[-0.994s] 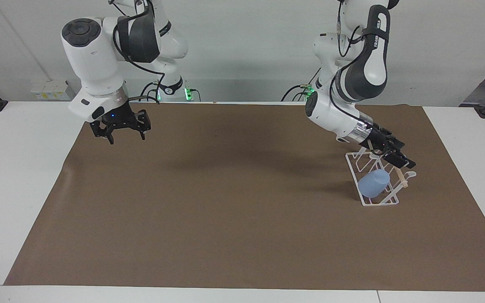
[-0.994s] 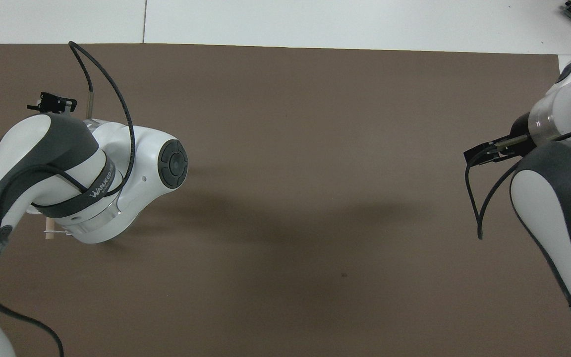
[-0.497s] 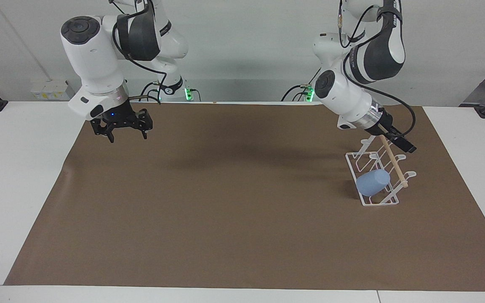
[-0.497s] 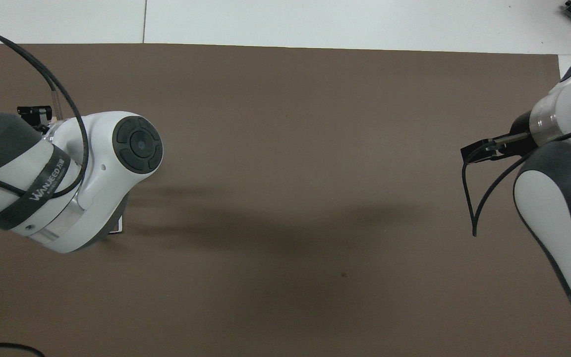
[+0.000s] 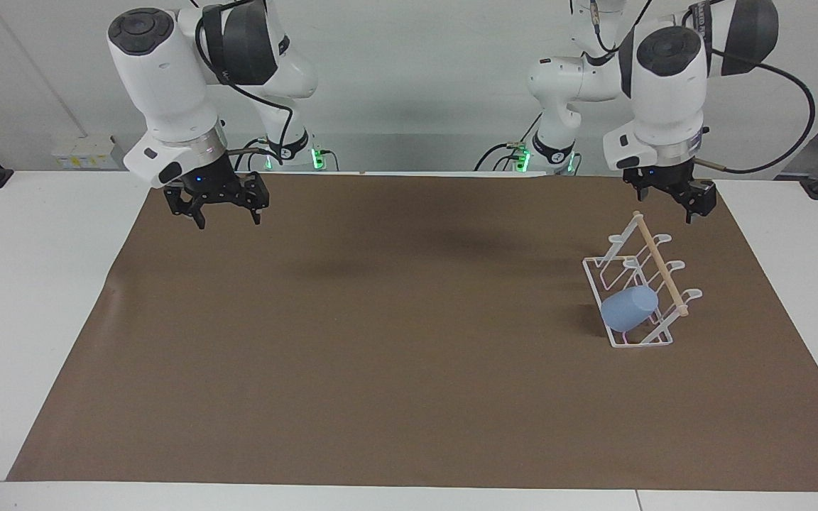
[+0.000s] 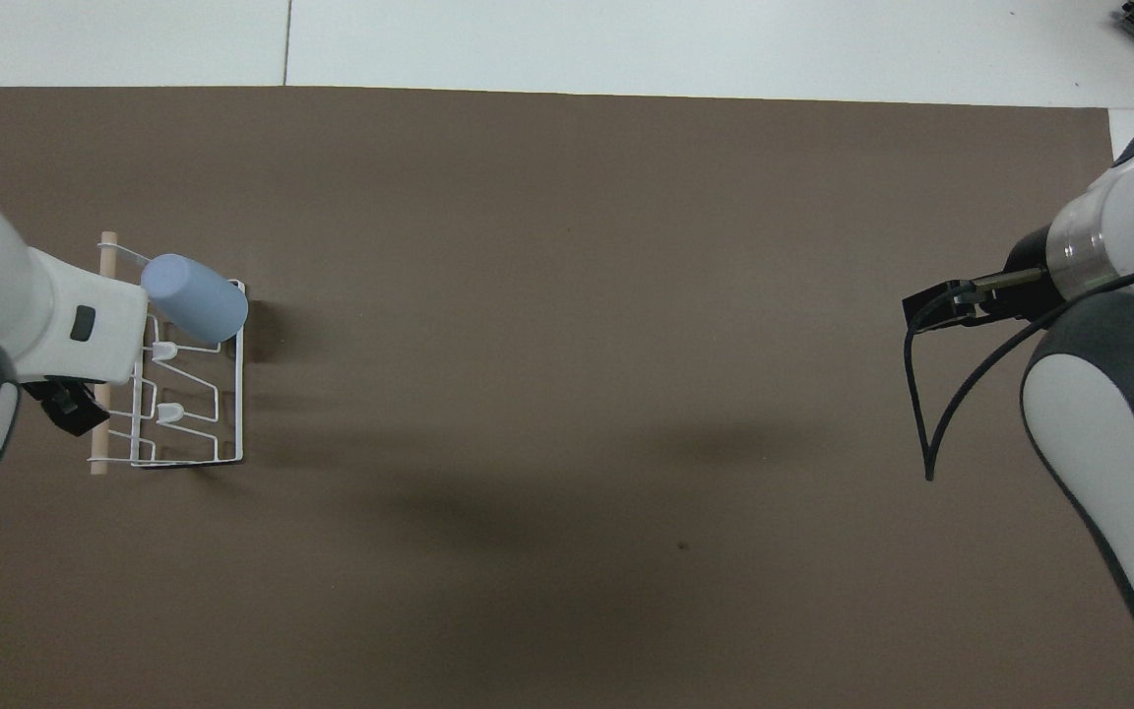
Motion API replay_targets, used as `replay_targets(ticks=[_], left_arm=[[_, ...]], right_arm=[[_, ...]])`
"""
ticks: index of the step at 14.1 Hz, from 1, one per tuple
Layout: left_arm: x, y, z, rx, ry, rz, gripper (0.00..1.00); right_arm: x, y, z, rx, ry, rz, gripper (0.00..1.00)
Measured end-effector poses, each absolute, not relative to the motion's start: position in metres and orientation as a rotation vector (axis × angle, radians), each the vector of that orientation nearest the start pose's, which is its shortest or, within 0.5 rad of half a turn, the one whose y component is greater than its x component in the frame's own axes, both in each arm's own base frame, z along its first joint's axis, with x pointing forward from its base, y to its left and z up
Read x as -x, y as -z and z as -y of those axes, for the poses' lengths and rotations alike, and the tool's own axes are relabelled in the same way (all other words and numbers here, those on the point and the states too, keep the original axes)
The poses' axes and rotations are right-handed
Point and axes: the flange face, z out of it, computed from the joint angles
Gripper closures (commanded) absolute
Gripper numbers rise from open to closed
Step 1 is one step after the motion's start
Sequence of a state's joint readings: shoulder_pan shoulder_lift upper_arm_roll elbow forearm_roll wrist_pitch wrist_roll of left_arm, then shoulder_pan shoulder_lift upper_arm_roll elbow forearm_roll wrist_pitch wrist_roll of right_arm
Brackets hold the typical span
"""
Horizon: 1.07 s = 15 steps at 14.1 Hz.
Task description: Hang cup on cup holder
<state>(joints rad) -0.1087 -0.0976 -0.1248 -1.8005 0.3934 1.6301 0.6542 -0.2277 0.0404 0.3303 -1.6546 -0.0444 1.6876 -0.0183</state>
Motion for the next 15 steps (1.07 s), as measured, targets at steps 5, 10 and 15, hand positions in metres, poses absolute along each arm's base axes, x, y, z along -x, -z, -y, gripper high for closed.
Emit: replay_targets(ticks=[5,10,15], left_arm=[[-0.518,-0.631,0.073,2.870,0.020,-0.803,0.00],[-0.522,-0.660,0.041,2.992,0.128,-0.644,0.00],[-0.522,-0.664,0.038,3.055,0.156,-0.586,0.00]], right_arm=[[-0.570,-0.573,-0.051,3.166,-0.013,0.199,0.00],[-0.571,-0.573,-0.040,3.168,-0.012,0.167,0.00],[-0.572,-0.573,-0.030,3.169,-0.013,0.139,0.00]])
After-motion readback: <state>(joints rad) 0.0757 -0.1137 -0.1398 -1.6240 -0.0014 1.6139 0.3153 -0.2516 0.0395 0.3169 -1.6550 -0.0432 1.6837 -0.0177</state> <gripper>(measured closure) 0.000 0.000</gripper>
